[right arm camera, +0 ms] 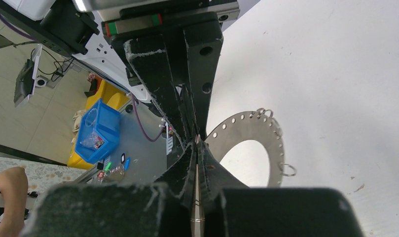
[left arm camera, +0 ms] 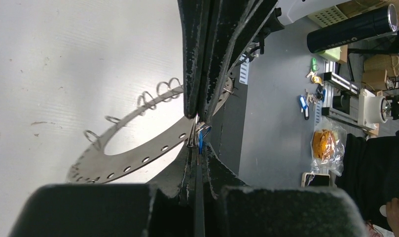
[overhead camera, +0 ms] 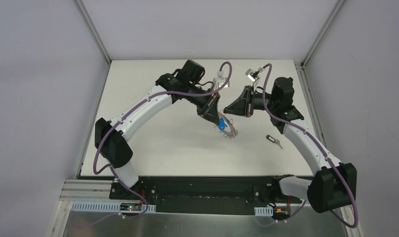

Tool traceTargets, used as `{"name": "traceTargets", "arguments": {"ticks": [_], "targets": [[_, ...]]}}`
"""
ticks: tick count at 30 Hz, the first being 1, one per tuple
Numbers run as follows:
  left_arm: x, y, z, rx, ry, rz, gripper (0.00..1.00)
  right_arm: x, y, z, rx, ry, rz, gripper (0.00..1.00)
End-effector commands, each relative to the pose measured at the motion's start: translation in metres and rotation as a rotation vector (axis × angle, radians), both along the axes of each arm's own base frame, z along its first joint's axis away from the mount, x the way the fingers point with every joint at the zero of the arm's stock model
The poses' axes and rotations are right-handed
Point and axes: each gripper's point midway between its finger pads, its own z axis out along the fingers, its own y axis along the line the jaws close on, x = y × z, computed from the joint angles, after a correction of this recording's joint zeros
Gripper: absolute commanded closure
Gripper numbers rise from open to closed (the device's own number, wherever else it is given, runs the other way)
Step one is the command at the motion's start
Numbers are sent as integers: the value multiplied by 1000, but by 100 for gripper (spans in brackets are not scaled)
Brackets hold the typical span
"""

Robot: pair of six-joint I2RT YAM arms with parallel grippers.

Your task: Put the keys on the keyring

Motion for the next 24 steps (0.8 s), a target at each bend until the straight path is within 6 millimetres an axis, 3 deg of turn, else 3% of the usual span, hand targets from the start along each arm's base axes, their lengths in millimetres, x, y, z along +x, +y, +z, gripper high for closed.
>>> {"name": "traceTargets", "arguments": {"ticks": [1, 12, 24], "targets": [[-7, -4, 1, -11, 15, -39, 100, -4, 0, 27, 40, -108, 12, 100], [-8, -2, 7, -39, 66, -49, 100, -21, -3, 28, 49, -134, 89, 100], [-11, 4, 16, -66, 95, -62, 100, -24, -4, 21, 34, -160, 116, 100]]}}
